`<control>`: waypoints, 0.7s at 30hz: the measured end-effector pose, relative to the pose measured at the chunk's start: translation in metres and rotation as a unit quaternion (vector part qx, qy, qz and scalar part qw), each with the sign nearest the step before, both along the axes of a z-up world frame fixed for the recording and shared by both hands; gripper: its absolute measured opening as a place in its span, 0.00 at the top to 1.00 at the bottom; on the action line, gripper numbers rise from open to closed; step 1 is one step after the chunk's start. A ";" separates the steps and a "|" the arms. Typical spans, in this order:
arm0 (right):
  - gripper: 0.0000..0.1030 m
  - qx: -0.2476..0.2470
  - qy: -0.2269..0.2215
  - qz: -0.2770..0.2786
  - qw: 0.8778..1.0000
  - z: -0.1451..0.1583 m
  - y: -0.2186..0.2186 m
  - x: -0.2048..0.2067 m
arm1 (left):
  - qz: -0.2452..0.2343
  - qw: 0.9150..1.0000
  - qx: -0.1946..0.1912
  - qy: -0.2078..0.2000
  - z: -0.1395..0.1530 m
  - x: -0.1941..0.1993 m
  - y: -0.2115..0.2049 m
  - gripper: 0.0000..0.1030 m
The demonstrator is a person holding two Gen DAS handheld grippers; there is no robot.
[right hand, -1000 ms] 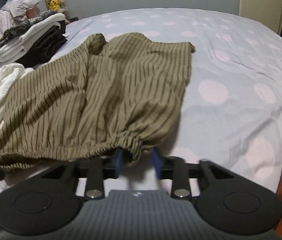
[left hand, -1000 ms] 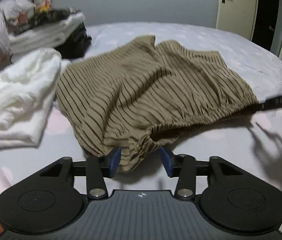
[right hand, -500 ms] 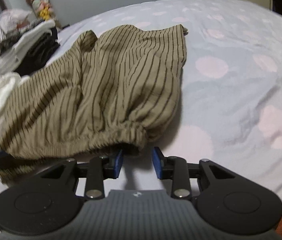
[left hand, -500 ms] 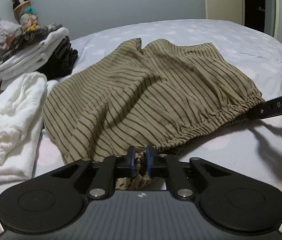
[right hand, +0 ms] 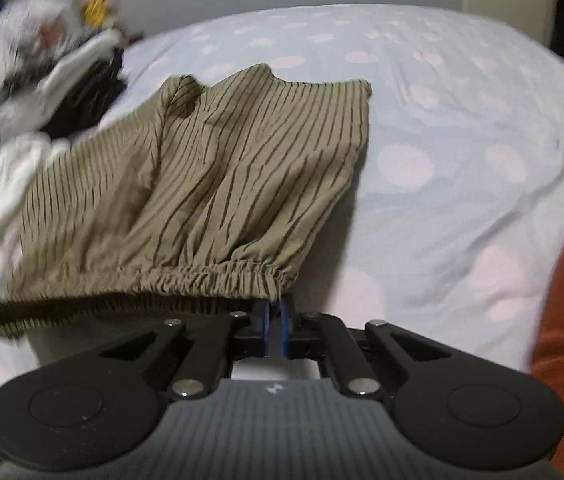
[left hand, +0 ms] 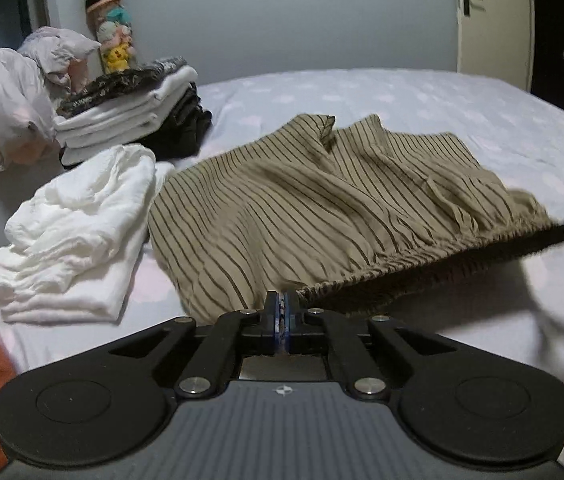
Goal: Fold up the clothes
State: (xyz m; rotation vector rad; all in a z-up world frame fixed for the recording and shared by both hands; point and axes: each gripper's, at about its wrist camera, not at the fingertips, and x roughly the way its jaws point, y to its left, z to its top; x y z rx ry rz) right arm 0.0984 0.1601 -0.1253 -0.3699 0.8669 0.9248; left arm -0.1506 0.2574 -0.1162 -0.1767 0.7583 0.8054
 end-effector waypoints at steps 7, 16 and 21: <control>0.95 -0.102 -0.048 0.042 0.993 -0.009 -0.012 -0.019 | 0.006 0.996 -0.074 0.051 -0.028 -0.008 -0.008 1.00; 0.92 -0.121 0.012 0.008 0.992 -0.038 -0.016 -0.007 | 0.045 0.982 -0.179 -0.028 -0.033 -0.041 0.019 1.00; 0.78 -0.083 0.041 -0.015 0.996 -0.026 -0.037 -0.003 | 0.068 0.961 -0.244 -0.110 -0.029 -0.056 0.035 0.92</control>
